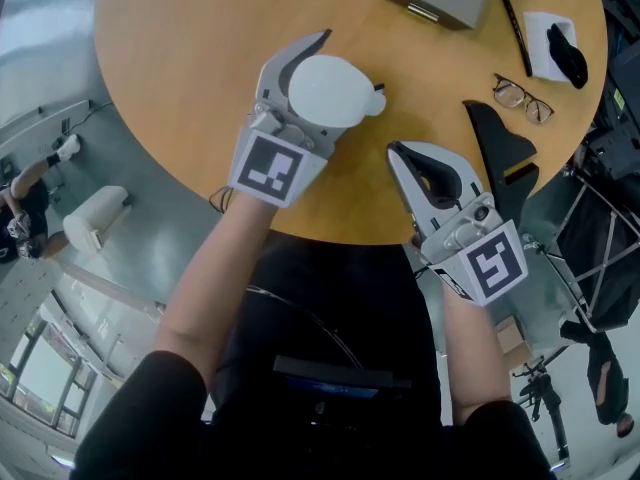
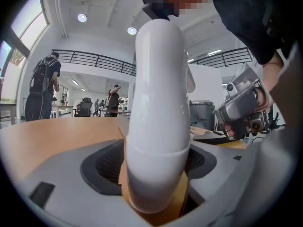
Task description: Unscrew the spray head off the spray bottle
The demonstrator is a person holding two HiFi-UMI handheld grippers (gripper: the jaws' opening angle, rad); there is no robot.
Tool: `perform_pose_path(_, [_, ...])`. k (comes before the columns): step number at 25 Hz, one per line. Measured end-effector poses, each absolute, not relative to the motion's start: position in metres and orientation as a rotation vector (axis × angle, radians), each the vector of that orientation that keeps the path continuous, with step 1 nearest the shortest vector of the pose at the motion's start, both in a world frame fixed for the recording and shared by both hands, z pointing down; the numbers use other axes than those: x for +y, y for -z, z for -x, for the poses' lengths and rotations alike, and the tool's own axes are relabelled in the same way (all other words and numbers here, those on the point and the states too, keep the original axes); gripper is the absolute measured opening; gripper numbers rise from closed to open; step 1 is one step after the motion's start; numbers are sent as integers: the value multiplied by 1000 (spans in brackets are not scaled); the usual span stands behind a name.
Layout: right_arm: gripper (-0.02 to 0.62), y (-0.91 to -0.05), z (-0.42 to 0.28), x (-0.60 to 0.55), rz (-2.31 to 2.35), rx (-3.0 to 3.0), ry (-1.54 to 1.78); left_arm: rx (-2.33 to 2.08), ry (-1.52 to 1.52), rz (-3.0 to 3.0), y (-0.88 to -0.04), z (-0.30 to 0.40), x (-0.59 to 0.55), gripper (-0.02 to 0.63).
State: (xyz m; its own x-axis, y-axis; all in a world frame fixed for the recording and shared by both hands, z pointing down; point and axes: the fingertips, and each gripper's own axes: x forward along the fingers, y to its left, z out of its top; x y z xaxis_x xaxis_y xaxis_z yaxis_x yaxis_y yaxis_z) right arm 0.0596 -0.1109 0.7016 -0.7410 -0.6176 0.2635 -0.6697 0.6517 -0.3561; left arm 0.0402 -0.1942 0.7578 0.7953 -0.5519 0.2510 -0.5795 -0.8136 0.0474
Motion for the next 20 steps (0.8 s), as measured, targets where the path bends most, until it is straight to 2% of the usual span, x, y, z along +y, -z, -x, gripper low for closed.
perform_pose_path(1, [8,-702,-58,-111,-1073,-2746,-666,-884,-350,-2864,-758,-43,-194,375])
perform_pose_path(3, [8,-702,-57,-110,-1070,-2744,-663,-844,-371,-2880,-760,-46,-194,315])
perform_pose_path(12, [8,-673,-52,-106,-1071,-2750,-602,-706,-413,-2924,-740,-45,-171,298])
perform_pose_path(20, [8,-585,-35,-93,-1004,-2803,-528,-698,-456,-2918,-651,-29,-155,296])
